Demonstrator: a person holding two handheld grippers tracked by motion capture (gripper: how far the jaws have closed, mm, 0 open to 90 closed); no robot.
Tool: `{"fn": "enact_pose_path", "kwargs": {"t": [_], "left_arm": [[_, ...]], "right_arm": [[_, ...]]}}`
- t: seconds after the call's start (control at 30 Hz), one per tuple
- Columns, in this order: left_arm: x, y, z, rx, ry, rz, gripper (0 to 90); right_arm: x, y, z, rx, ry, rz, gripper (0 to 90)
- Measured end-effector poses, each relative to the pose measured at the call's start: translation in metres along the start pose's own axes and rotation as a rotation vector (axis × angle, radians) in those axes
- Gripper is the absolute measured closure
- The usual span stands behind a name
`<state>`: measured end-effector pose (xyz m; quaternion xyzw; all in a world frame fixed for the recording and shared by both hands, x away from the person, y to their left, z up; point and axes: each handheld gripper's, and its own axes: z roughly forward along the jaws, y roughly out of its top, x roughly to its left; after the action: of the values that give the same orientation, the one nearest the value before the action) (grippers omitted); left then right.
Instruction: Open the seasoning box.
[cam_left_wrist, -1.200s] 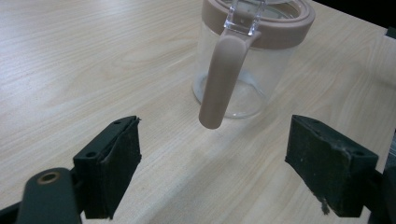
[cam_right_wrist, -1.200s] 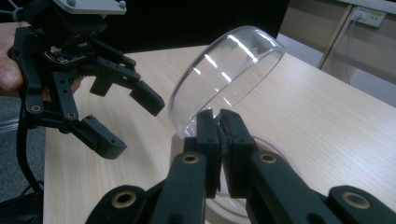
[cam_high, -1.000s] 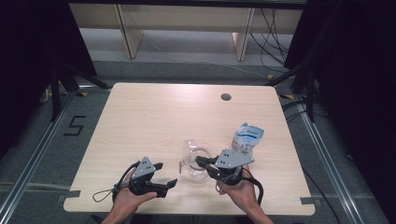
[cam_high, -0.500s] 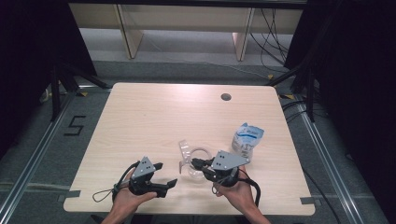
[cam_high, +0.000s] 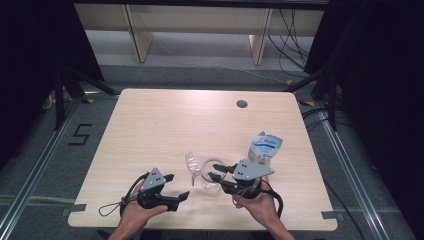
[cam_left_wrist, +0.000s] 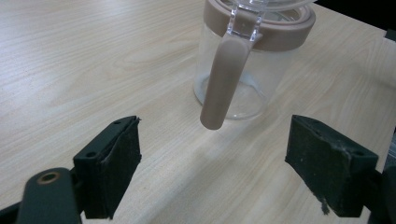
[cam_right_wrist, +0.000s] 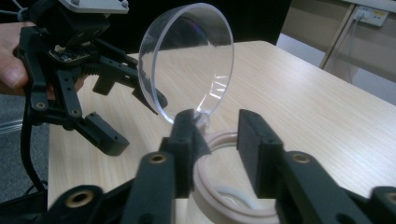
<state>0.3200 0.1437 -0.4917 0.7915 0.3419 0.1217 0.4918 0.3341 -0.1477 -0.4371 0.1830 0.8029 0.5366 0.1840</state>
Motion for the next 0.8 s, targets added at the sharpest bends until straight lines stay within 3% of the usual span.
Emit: {"fn": "enact_pose_path", "kwargs": {"t": [0.03, 0.13, 0.27, 0.43, 0.53, 0.57, 0.63, 0.67, 0.8], "left_arm": [[0.000, 0.000, 0.000, 0.000, 0.000, 0.001, 17.1], [0.000, 0.000, 0.000, 0.000, 0.003, -0.003, 17.1], [0.000, 0.000, 0.000, 0.003, 0.005, -0.004, 17.1], [0.001, 0.000, 0.000, -0.002, 0.001, -0.005, 17.1], [0.001, 0.000, 0.000, -0.001, 0.005, -0.007, 17.1], [0.001, 0.000, 0.000, -0.002, 0.001, -0.005, 17.1], [0.001, 0.000, 0.000, -0.003, 0.001, -0.005, 17.1], [0.002, 0.000, 0.000, 0.000, 0.003, -0.006, 17.1], [0.002, 0.000, 0.000, -0.001, 0.005, -0.008, 17.1]], "right_arm": [[-0.002, -0.002, -0.006, -0.004, -0.011, 0.010, 57.2], [-0.006, -0.004, -0.012, 0.000, -0.007, 0.008, 54.0], [-0.015, -0.011, -0.030, -0.031, -0.042, 0.049, 45.1], [-0.022, -0.019, -0.046, -0.058, -0.082, 0.082, 42.2], [-0.024, -0.023, -0.053, -0.041, -0.088, 0.104, 41.8], [-0.025, -0.027, -0.059, -0.049, -0.113, 0.123, 40.7], [-0.028, -0.031, -0.066, -0.055, -0.129, 0.110, 39.7], [-0.028, -0.033, -0.069, -0.050, -0.131, 0.147, 39.4], [-0.031, -0.039, -0.077, -0.052, -0.159, 0.160, 39.5]]}}
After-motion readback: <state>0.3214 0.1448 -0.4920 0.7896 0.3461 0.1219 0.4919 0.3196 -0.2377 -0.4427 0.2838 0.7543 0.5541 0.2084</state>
